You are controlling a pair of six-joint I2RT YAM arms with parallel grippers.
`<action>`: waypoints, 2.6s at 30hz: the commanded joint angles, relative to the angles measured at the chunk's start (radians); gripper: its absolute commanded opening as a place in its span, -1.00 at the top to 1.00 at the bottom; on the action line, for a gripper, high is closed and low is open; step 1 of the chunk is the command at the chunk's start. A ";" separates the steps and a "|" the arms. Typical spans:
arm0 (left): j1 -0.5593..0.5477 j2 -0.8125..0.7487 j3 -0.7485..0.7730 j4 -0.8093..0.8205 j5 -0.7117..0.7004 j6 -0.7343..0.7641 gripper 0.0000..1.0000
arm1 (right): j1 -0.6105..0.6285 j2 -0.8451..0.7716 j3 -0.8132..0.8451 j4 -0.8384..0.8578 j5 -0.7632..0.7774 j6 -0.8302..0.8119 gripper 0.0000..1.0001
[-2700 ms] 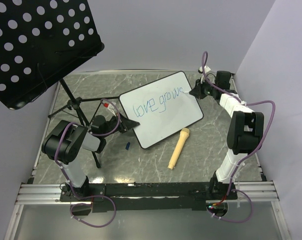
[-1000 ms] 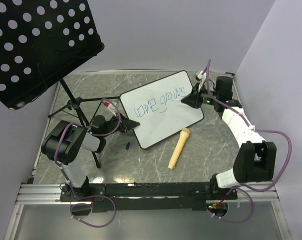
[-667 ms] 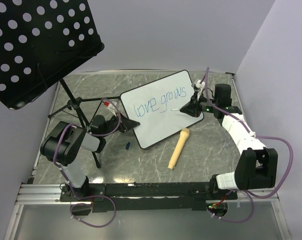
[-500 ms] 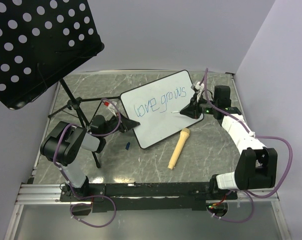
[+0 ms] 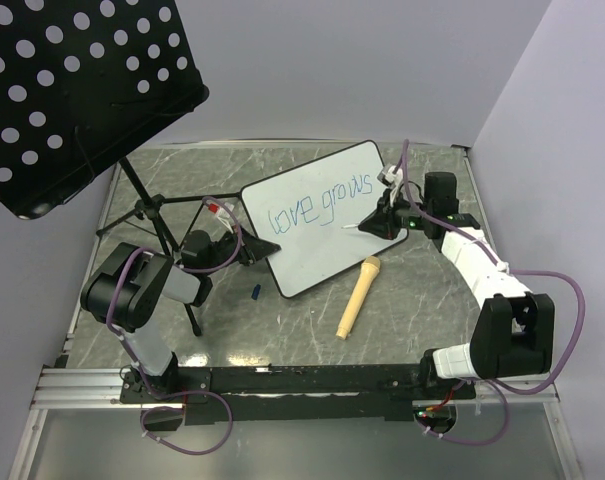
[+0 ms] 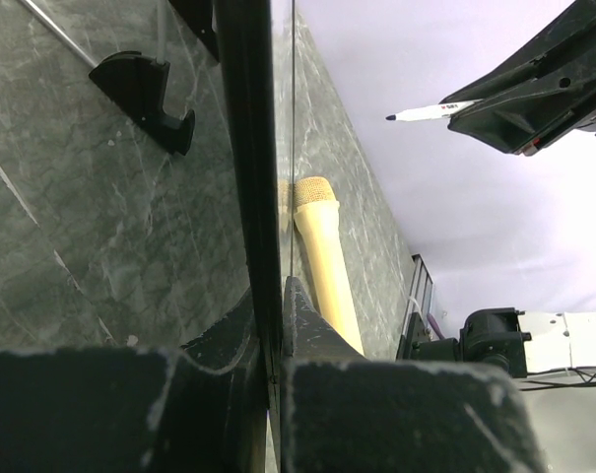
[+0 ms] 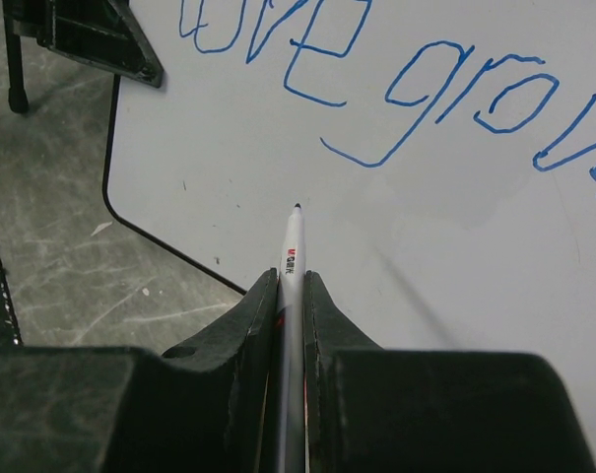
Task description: Write a sentence on the whiteboard
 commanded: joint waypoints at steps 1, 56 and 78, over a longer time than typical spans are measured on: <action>-0.013 -0.035 -0.004 0.216 0.040 0.029 0.98 | 0.025 0.010 0.018 0.005 0.034 -0.062 1.00; -0.015 -0.030 -0.014 0.247 0.031 0.007 0.98 | 0.137 0.072 0.008 0.024 0.209 -0.183 1.00; -0.016 0.008 -0.006 0.279 0.026 -0.055 0.98 | 0.165 0.175 0.088 0.103 0.295 -0.132 1.00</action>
